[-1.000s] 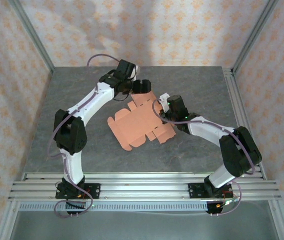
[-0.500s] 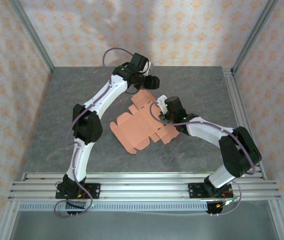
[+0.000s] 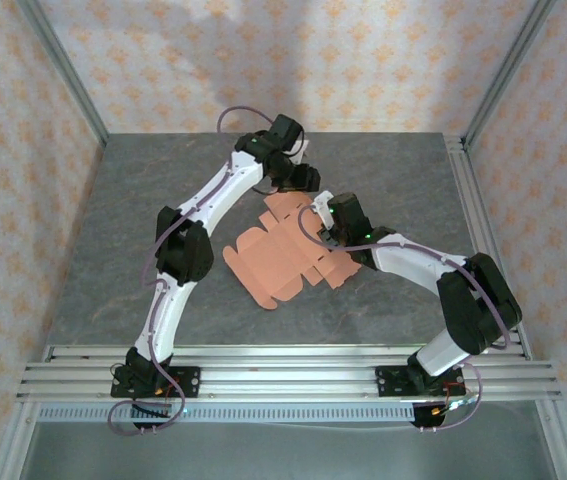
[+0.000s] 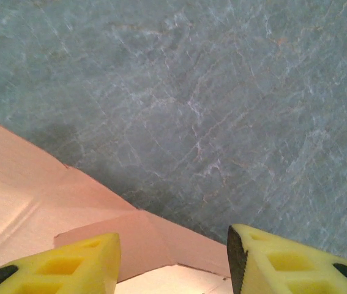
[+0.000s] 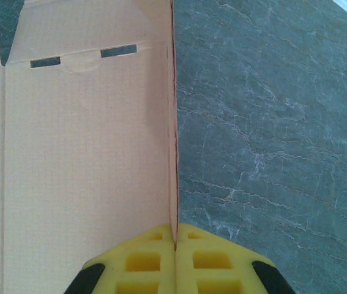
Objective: Fold the paper box
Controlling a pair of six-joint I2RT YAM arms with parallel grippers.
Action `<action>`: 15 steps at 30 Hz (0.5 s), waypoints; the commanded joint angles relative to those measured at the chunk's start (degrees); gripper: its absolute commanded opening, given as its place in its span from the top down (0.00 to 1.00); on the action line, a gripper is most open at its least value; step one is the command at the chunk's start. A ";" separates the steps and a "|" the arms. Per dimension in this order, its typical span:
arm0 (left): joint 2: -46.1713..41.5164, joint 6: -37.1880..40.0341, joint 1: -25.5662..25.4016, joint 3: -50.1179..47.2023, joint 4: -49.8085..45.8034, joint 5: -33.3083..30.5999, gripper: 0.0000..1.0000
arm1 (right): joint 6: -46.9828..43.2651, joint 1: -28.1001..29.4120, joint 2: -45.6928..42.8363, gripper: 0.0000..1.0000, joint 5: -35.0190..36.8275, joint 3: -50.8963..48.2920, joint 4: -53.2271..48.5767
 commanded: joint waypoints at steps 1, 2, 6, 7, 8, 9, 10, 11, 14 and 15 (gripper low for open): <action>-3.74 0.21 -0.23 -2.39 -1.57 1.69 0.49 | -0.53 0.36 0.00 1.00 1.68 2.33 -0.40; -3.79 -0.74 -0.20 -2.76 -1.07 1.83 0.50 | -0.61 0.36 0.17 1.00 1.65 2.57 -0.63; -2.98 -5.86 -0.37 -3.18 0.70 3.37 0.56 | -1.09 0.54 0.65 1.00 1.84 3.17 -0.66; -2.72 -7.02 -0.44 -3.13 1.18 3.71 0.57 | -1.30 0.62 0.79 1.00 2.18 3.30 -0.62; -2.49 -7.65 -0.53 -3.30 1.39 3.82 0.58 | -1.55 0.70 0.79 1.00 2.51 3.40 -0.66; -2.41 -8.39 -0.64 -3.41 1.66 3.66 0.59 | -1.83 0.78 0.83 1.00 2.79 3.49 -0.65; -2.31 -9.53 -0.73 -3.59 1.85 3.34 0.60 | -2.09 0.84 0.88 1.00 3.18 3.58 -0.67; -2.34 -10.45 -0.94 -3.97 2.39 3.45 0.61 | -2.52 0.97 1.04 1.00 3.68 3.67 -0.75; -2.75 -14.49 -1.02 -5.80 4.86 3.96 0.63 | -4.17 1.74 1.44 1.00 6.05 3.89 -0.34; -2.95 -15.71 -1.04 -6.59 6.03 4.20 0.63 | -4.85 2.08 1.64 1.00 7.11 3.93 -0.16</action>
